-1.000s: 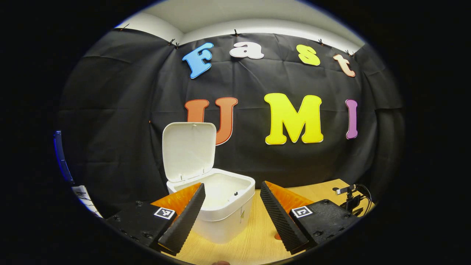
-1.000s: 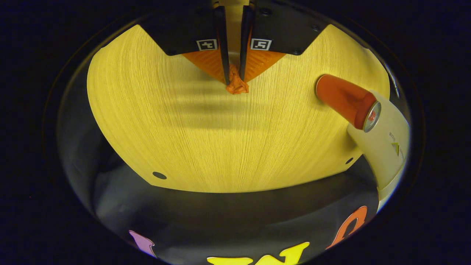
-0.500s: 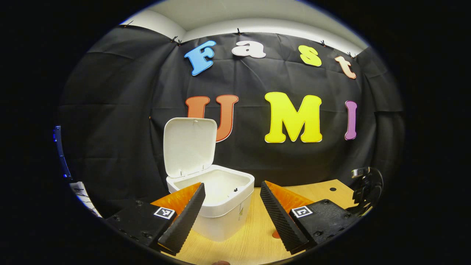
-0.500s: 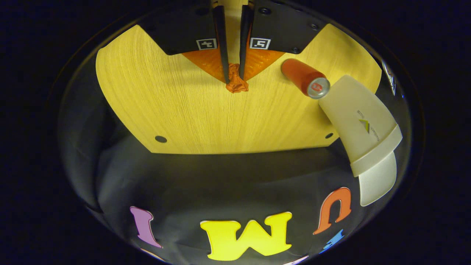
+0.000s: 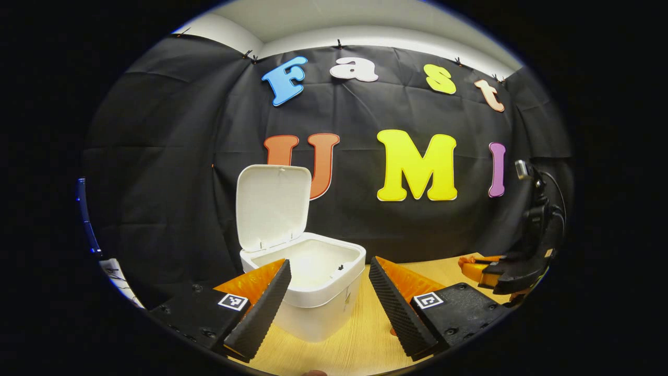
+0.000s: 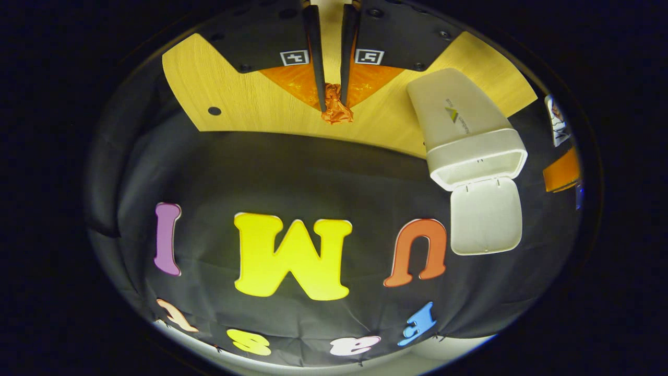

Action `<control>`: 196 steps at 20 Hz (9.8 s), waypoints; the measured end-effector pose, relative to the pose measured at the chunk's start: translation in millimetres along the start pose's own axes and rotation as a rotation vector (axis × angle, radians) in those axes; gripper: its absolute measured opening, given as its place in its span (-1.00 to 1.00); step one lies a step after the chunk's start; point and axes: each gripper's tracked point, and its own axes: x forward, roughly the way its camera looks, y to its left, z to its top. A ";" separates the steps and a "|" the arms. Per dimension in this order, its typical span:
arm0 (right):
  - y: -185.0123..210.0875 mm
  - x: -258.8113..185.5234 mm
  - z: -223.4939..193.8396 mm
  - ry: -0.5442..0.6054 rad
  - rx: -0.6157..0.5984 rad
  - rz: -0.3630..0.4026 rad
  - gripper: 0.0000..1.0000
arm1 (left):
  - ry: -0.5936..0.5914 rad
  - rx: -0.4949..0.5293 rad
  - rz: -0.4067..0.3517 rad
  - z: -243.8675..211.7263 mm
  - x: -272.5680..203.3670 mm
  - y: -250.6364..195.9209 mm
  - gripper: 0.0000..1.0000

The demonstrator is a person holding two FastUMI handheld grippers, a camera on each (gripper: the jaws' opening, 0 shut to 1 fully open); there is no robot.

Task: Press the lid of the desktop garbage bin to open it, pick up the crumpled paper on the desktop and throw it into the bin, then pick up the pop can on the desktop and drop it into the bin, and finally close the garbage bin lid.

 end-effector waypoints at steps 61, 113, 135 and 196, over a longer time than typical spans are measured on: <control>6.0 -56.8 73.5 -0.193 -0.001 -0.130 0.89 | 0.077 0.027 -0.319 -39.0 20.6 -74.6 0.98; -82.2 -129.6 -15.9 -0.120 0.107 -0.352 0.90 | 0.247 0.091 -0.487 -193.6 75.0 -182.2 0.65; -74.3 -116.6 -4.9 -0.150 0.104 -0.289 0.90 | -0.190 0.011 -0.024 52.1 103.7 -19.3 0.62; -80.3 -103.0 -36.8 -0.055 0.235 -0.264 0.89 | -0.116 -0.091 0.141 137.1 186.3 102.4 0.96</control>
